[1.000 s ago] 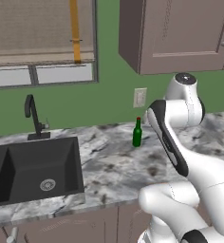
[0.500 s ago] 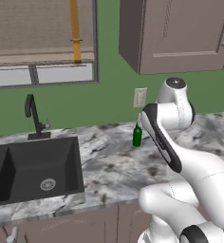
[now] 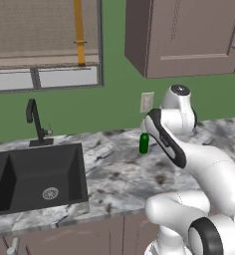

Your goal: Move the drinks to the dining counter.

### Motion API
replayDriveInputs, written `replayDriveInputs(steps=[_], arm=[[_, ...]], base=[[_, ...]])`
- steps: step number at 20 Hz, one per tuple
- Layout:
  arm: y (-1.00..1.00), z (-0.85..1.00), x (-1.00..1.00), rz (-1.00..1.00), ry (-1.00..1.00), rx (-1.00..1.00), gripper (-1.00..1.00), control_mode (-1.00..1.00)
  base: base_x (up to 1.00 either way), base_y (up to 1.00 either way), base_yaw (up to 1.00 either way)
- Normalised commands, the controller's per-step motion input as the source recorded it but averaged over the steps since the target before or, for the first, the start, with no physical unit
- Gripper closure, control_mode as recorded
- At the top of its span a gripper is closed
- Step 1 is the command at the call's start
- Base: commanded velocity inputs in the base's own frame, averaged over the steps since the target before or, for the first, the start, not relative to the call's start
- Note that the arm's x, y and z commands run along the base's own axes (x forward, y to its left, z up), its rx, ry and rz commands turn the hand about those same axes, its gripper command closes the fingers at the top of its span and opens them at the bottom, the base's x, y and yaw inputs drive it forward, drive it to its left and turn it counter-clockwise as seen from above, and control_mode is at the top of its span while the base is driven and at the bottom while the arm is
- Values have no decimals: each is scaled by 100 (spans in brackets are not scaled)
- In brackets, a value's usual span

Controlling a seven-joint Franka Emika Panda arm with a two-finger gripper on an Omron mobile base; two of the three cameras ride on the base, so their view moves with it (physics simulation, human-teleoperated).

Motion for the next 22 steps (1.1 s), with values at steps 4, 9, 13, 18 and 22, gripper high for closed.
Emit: replayDriveInputs(steps=[4,9,13,18,22], arm=[[0,-7,41,2,0,2,-100,-100],[0,-1,42,2,3,0,-100,-100],[0,-4,30,0,7,0,-100,-100],[0,-6,31,0,12,0,-100,-100],[0,-13,18,0,8,0,-100,-100]], base=[[0,0,0],[0,0,0],[0,0,0],[0,0,0],[0,0,0]])
